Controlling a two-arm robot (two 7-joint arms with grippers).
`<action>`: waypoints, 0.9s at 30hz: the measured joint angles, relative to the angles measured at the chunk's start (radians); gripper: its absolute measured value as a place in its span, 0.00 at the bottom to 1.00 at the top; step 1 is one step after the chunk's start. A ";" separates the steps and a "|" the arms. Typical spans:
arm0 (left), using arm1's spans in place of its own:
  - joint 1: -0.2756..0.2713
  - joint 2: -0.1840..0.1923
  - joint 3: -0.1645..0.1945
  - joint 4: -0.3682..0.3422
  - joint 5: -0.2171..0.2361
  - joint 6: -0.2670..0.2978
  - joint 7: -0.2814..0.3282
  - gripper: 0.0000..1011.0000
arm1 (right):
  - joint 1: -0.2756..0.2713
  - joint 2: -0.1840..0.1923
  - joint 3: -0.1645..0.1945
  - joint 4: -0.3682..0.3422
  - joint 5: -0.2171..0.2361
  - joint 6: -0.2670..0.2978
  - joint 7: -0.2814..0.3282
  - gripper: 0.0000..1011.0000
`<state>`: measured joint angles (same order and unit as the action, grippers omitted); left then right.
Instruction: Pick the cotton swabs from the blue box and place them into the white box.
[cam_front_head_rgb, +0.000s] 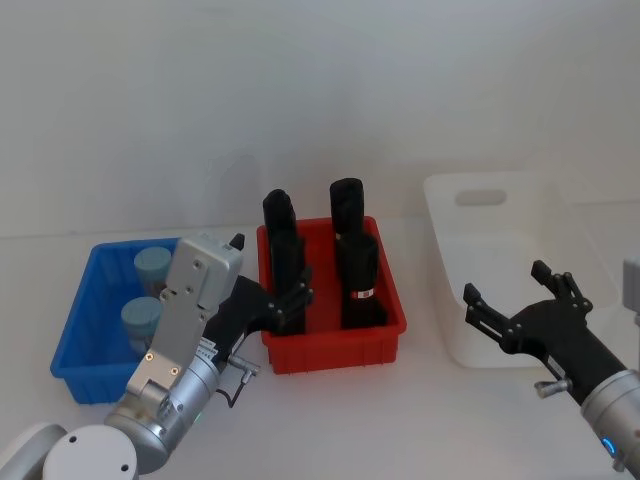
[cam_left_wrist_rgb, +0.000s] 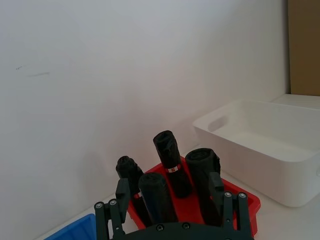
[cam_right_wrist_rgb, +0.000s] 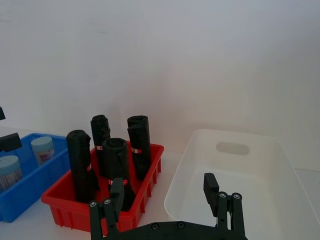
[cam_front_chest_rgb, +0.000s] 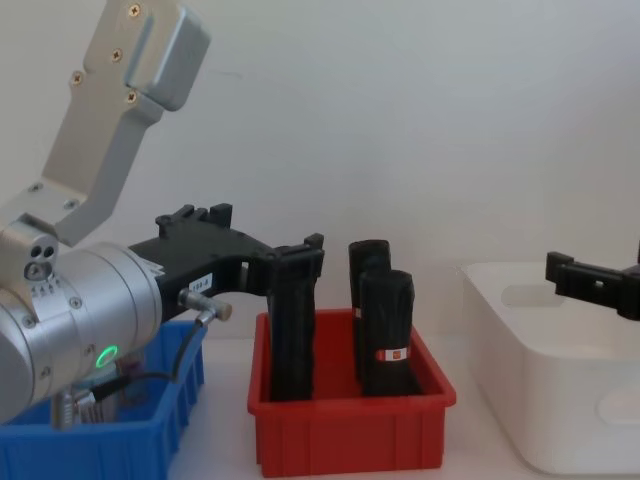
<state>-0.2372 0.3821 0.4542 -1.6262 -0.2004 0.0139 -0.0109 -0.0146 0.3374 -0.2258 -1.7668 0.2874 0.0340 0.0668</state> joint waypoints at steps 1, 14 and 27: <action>0.000 0.000 0.000 0.000 0.000 0.000 0.000 0.99 | 0.000 0.000 0.000 0.000 0.000 0.000 0.000 0.99; 0.000 0.000 0.000 0.000 0.000 0.000 0.000 0.99 | 0.000 0.000 0.000 0.000 0.000 0.000 0.000 0.99; 0.000 0.000 0.000 0.000 0.000 0.000 0.000 0.99 | 0.000 0.000 0.000 0.000 0.000 0.000 0.000 0.99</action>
<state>-0.2372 0.3821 0.4542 -1.6262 -0.2004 0.0139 -0.0109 -0.0146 0.3375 -0.2259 -1.7668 0.2874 0.0340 0.0667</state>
